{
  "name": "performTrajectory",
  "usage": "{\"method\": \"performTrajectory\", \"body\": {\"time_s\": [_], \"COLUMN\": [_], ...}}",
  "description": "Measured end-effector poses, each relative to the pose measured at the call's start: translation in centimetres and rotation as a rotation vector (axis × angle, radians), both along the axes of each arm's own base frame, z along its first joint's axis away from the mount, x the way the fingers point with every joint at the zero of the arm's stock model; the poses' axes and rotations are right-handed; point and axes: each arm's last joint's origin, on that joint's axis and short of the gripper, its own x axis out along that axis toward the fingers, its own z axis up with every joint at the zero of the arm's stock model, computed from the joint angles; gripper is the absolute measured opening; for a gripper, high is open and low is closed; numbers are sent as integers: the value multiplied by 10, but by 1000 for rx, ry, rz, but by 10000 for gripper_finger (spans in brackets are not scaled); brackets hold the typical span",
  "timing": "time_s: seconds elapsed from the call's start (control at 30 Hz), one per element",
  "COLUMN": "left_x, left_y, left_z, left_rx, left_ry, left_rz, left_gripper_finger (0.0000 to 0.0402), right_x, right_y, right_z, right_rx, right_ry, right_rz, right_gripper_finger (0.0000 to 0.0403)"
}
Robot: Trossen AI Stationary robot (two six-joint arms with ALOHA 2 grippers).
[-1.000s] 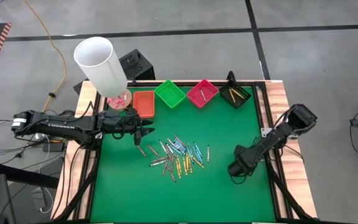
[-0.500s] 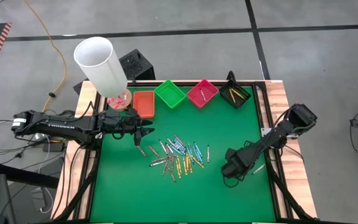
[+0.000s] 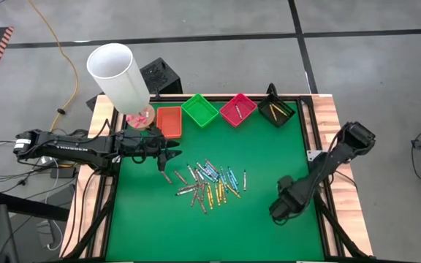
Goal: Sort crayons
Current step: Put the black crayon into the red bin
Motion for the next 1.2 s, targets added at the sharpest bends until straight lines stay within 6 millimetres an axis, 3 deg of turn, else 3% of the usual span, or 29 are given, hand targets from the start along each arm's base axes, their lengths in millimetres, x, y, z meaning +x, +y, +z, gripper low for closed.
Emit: {"method": "performTrajectory", "body": {"time_s": [0.33, 0.63, 1.2], "left_x": [0, 0, 0], "left_y": [0, 0, 0], "left_z": [0, 0, 0], "left_rx": [-5, -5, -5], "left_ry": [-1, -1, 0], "left_rz": [1, 1, 1], "left_gripper_finger": [192, 192, 192], "right_x": [-24, -27, -28], "right_y": [11, 7, 10], "right_z": [-10, -28, -32], "right_rx": [-154, -120, -103], "right_ry": [-32, -20, 42], "right_rz": [-258, -295, -301], "right_gripper_finger": [174, 168, 148]}}
